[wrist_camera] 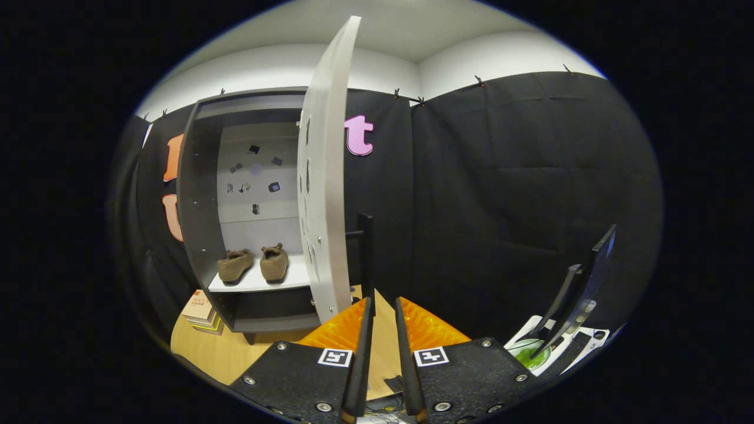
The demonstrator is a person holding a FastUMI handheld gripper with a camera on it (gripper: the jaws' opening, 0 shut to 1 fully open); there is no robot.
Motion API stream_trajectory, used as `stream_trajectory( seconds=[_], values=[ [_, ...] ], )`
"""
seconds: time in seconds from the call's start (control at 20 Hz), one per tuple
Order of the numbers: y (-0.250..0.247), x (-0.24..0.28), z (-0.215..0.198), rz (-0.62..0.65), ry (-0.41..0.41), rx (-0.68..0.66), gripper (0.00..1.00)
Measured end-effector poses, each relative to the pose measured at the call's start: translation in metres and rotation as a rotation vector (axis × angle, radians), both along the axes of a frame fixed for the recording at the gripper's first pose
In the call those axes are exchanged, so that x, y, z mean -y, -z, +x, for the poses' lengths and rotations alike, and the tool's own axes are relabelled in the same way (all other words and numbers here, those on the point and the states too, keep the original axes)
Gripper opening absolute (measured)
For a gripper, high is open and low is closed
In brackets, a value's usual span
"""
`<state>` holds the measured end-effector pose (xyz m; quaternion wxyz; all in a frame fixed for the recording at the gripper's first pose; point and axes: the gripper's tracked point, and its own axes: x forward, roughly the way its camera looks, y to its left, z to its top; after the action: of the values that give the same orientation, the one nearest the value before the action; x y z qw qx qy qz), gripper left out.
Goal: Open the shoe cabinet door, grab the shoes and put them into the shoe cabinet, then close the shoe cabinet door.
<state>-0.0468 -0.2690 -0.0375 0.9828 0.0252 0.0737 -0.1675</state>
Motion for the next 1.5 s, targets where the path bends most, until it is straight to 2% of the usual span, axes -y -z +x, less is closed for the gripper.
stream_trajectory(
  seconds=[0.3,0.55,0.8,1.5],
  values=[
    [-0.007,0.013,0.029,0.009,-0.04,0.036,0.3],
    [-0.008,0.005,0.031,0.035,-0.074,0.066,0.31],
    [-0.009,-0.007,0.028,0.003,-0.085,0.061,0.3],
    [-0.01,-0.117,0.038,0.041,-0.398,0.105,0.3]
  ],
)
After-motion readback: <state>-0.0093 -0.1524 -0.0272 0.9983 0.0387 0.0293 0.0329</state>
